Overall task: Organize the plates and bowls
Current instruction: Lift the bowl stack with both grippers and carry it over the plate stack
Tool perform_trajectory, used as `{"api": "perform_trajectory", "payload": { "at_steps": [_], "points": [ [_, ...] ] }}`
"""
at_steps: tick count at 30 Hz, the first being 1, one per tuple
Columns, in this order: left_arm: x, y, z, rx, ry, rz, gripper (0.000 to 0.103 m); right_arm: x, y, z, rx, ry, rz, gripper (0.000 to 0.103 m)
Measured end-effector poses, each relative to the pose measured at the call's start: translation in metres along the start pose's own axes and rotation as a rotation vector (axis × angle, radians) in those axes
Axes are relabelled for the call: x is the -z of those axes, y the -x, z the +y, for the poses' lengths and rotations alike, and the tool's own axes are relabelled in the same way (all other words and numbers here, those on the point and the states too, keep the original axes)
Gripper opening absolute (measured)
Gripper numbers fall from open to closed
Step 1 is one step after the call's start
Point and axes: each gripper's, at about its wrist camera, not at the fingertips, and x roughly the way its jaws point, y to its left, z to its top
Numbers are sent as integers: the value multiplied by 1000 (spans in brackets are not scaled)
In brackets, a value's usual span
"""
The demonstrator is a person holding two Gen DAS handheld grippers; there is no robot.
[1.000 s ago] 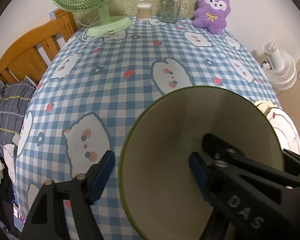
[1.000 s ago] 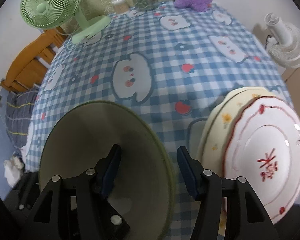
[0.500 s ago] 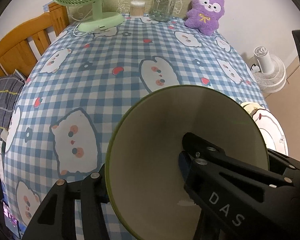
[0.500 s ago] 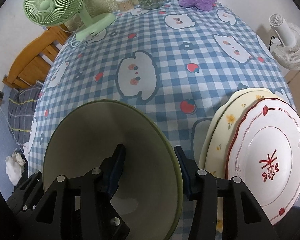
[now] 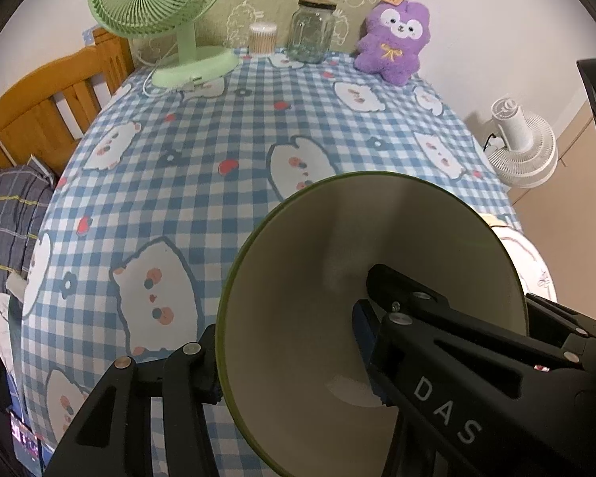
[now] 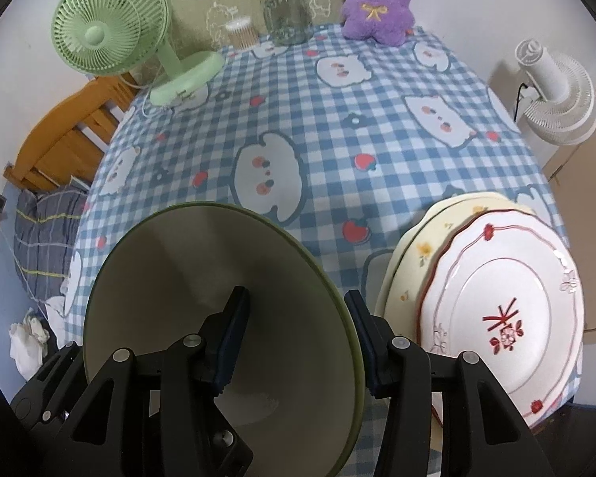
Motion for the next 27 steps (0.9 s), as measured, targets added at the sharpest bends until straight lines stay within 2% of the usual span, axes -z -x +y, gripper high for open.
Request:
{"api": "perform_trajectory", "payload": {
  "at_steps": [14, 27],
  "points": [
    [-12, 36, -13, 19, -48, -57, 54, -4, 43, -2, 14, -39, -74, 52],
    [-14, 41, -51, 6, -27, -65, 54, -12, 59, -41, 0, -15, -73, 52]
  ]
}}
